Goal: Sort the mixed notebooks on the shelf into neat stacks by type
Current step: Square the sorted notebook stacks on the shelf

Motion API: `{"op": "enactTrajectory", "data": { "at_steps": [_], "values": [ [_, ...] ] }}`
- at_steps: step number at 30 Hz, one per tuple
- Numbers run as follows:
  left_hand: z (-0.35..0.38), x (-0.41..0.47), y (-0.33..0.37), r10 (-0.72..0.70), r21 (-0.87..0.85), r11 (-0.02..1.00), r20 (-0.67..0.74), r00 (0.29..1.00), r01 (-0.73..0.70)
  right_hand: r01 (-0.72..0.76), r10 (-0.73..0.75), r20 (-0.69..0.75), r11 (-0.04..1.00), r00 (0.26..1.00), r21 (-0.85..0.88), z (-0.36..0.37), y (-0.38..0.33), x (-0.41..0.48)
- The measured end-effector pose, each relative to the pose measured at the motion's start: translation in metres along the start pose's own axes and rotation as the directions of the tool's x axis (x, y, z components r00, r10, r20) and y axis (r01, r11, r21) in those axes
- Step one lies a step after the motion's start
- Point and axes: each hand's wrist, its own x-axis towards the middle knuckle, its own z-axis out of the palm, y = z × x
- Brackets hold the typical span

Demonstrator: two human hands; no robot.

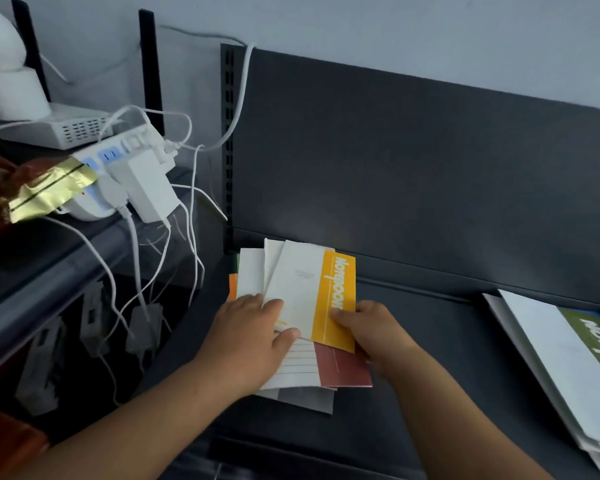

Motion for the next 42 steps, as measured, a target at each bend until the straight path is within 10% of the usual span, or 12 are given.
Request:
{"op": "enactTrajectory", "data": {
  "at_steps": [10, 19, 28, 42],
  "values": [
    [-0.003, 0.002, -0.012, -0.09, 0.003, 0.996, 0.045, 0.995, 0.09, -0.02, 0.024, -0.032, 0.992, 0.999, 0.122, -0.01, 0.005, -0.016],
    [-0.015, 0.005, 0.007, -0.117, -0.33, 0.938, -0.011, 0.993, 0.107, 0.153, -0.1, -0.174, 0.933, 0.98, 0.327, -0.036, 0.015, -0.035],
    [-0.028, 0.025, 0.071, -0.206, -0.861, 0.343, 0.321, 0.924, 0.375, 0.273, -0.119, -0.342, 0.851, 0.932, 0.448, -0.093, 0.027, -0.07],
    [0.01, 0.006, 0.246, -0.069, -0.861, 0.503, 0.044, 0.997, 0.072, 0.3, -0.064, -0.622, 0.911, 0.78, 0.282, -0.242, 0.115, -0.142]
  ]
}}
